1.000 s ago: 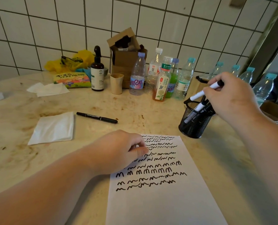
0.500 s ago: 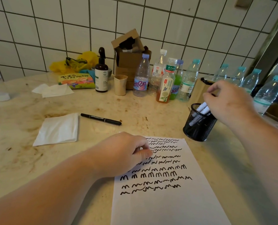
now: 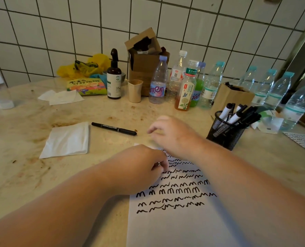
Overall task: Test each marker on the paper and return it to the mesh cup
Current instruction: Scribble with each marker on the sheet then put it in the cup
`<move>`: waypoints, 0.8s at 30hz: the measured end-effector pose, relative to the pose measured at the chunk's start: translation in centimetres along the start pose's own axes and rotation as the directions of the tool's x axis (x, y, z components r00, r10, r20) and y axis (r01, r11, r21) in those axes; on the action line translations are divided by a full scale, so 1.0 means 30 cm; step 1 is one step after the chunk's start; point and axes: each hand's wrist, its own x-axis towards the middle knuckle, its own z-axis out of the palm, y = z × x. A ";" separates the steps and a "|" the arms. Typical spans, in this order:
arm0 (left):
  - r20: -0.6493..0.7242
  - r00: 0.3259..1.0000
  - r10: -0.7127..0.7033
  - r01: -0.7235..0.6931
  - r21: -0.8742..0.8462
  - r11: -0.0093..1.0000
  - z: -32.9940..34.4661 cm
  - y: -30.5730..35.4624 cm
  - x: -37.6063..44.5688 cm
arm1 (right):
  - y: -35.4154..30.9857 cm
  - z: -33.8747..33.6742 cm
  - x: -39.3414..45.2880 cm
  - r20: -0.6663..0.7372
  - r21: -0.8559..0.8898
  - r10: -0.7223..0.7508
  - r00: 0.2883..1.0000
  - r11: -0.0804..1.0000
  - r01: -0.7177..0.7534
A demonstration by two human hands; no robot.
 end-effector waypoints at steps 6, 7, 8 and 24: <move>0.033 0.999 -0.023 0.022 0.026 0.999 -0.003 0.011 0.011 | -0.068 0.074 0.141 0.209 0.088 -0.041 0.977 0.996 0.023; 0.033 0.999 -0.030 0.029 0.027 0.999 -0.003 0.014 0.012 | -0.074 0.087 0.162 0.235 0.080 -0.027 0.972 0.997 0.008; 0.033 0.999 -0.035 0.034 0.025 0.999 -0.002 0.016 0.013 | -0.078 0.102 0.181 0.255 0.064 -0.011 0.967 0.998 -0.005; 0.050 0.999 0.007 -0.008 0.021 1.000 -0.012 0.007 0.000 | -0.004 0.000 0.024 -0.050 0.017 0.303 0.952 0.953 -0.302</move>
